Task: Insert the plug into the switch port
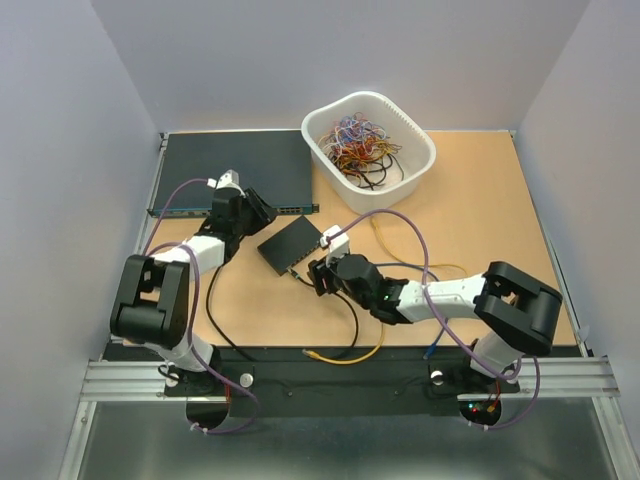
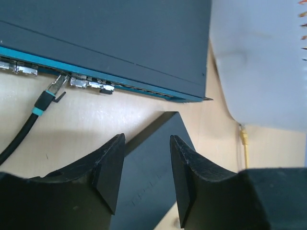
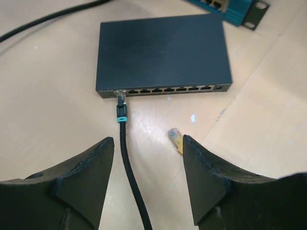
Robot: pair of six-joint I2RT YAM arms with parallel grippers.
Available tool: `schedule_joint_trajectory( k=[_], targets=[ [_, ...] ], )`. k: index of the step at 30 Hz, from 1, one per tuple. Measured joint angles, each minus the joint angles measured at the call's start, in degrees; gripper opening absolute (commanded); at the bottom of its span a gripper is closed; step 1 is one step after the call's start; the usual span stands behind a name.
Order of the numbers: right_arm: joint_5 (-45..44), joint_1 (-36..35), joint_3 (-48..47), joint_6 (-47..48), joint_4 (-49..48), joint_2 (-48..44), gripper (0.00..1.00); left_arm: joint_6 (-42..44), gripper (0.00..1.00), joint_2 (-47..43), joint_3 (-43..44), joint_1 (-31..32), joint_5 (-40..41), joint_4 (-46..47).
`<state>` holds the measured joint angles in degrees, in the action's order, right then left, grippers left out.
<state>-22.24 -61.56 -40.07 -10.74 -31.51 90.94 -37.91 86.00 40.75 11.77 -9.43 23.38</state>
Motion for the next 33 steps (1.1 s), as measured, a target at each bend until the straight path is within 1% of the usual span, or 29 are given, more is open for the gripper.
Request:
schedule_joint_trajectory(
  k=[4,7,12,17,20,21,22,23,25,26,27,28,30,33],
  targets=[
    [2.9,0.0,-3.1,0.2,3.2,3.6,0.65,0.3,0.53,6.4,1.5,0.0,0.4,-0.2],
    [4.6,0.0,-5.6,0.4,4.6,7.1,0.65,0.3,0.53,9.0,1.5,0.0,0.4,-0.9],
    [5.6,0.0,-7.5,0.7,6.1,10.1,0.65,0.4,0.53,9.4,1.2,0.0,0.4,-0.7],
    [6.3,0.0,-10.9,1.1,7.3,14.0,0.65,0.3,0.53,9.4,-1.0,0.0,-0.3,1.8],
    [6.5,0.0,-12.4,1.1,7.6,15.7,0.62,0.3,0.53,9.4,-1.8,0.0,-0.9,3.6],
    [6.6,0.0,-12.7,1.1,7.8,16.2,0.59,0.3,0.53,9.4,-2.0,0.0,-1.1,4.0],
    [6.6,0.0,-12.9,1.1,7.9,16.6,0.53,0.3,0.53,9.4,-2.2,0.0,-1.2,4.3],
    [6.6,0.0,-13.0,1.2,8.1,16.8,0.49,0.3,0.53,9.4,-2.4,0.0,-1.3,4.7],
    [6.6,0.0,-13.2,1.5,8.5,17.4,0.34,0.3,0.53,9.4,-2.8,-0.1,-1.5,5.6],
    [6.6,0.0,-13.3,1.3,8.6,17.6,0.34,0.2,0.53,9.4,-2.9,-0.2,-1.6,5.7],
    [6.6,0.0,-13.3,1.5,8.7,17.7,0.3,0.1,0.53,9.4,-2.9,-0.2,-1.8,5.8],
    [6.6,0.0,-13.4,1.6,8.7,17.8,0.24,0.0,0.53,9.4,-3.0,-0.3,-1.9,5.9],
    [6.7,0.0,-13.9,1.6,8.8,18.2,0.2,-0.2,0.53,9.4,-3.5,-0.3,-2.3,6.7],
    [6.3,0.0,-14.2,1.9,8.8,18.4,0.1,-0.9,0.53,9.4,-4.6,-0.3,-3.1,8.6]
  ],
)
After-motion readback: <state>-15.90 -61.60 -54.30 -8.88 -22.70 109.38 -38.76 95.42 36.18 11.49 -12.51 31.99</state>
